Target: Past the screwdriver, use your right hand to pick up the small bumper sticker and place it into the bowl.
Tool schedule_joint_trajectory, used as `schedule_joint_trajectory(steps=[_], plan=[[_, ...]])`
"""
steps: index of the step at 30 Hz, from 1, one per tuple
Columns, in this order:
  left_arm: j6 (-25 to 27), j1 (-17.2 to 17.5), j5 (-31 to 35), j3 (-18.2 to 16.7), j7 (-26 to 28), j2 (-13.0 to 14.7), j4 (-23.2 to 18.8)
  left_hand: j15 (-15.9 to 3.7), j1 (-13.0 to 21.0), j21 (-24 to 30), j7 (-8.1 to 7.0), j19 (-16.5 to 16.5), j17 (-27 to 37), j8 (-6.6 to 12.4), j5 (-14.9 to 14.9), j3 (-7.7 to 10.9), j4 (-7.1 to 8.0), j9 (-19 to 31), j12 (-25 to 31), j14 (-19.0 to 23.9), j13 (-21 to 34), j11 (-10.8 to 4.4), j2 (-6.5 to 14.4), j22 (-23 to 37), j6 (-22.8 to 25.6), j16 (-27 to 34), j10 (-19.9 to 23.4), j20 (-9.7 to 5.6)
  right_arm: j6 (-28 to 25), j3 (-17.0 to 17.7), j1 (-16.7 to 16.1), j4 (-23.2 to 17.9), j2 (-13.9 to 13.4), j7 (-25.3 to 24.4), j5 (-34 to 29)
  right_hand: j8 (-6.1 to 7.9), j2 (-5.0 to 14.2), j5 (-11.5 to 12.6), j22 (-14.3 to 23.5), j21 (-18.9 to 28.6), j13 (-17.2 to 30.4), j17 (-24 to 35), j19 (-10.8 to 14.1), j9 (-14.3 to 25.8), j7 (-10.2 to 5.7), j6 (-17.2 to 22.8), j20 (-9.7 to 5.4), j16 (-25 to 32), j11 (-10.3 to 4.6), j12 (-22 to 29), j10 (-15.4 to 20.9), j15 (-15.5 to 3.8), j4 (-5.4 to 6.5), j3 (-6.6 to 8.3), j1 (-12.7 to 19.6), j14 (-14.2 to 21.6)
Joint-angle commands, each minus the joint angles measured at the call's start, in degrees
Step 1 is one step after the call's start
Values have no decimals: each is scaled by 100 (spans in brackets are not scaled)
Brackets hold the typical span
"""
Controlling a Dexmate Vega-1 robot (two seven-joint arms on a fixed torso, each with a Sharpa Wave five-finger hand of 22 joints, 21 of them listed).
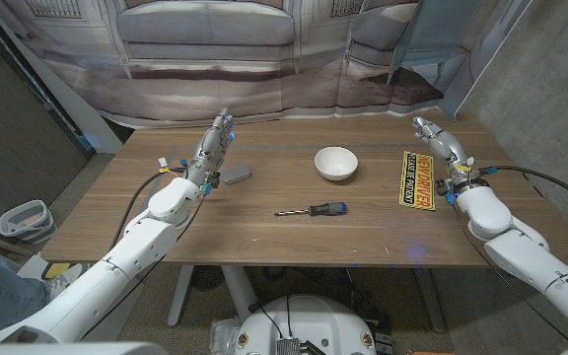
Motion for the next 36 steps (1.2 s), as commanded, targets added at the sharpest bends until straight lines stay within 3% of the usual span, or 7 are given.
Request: schedule_joint_trajectory(steps=[1, 16, 36], plan=[[15, -6, 14, -14, 19, 2, 19, 32, 55, 1, 16, -84, 21, 6, 38, -38, -1, 34, 16, -38, 15, -21, 2, 21, 36, 13, 25, -324, 11, -8, -41, 49, -4, -275, -347, 16, -28, 41, 15, 33, 31, 22, 67, 25, -4, 60, -256, 28, -25, 52, 96, -29, -22, 14, 76, 83], [211, -208, 79, 81, -25, 37, 57, 43, 68, -4, 10, -82, 20, -4, 40, -64, -2, 35, 5, -26, 15, 0, 9, 20, 32, 8, 18, -309, -137, -3, -63, 66, -72, -619, -811, 27, -62, 79, 13, 45, 32, 20, 197, 26, -56, 149, -292, 31, -116, 63, 192, -114, -76, 1, 129, 207], [243, -187, 68, 67, -42, 79, 43, 45, 80, -10, 12, -85, 20, -7, 41, -89, -1, 35, -1, -38, 16, -14, 20, 21, 39, -2, 17, -282, -920, -95, -115, -269, -335, -993, -1453, 10, -69, 116, 13, 29, 33, 23, 238, 28, -69, 158, -298, 23, -129, 47, 211, -130, -105, -7, 158, 279]])
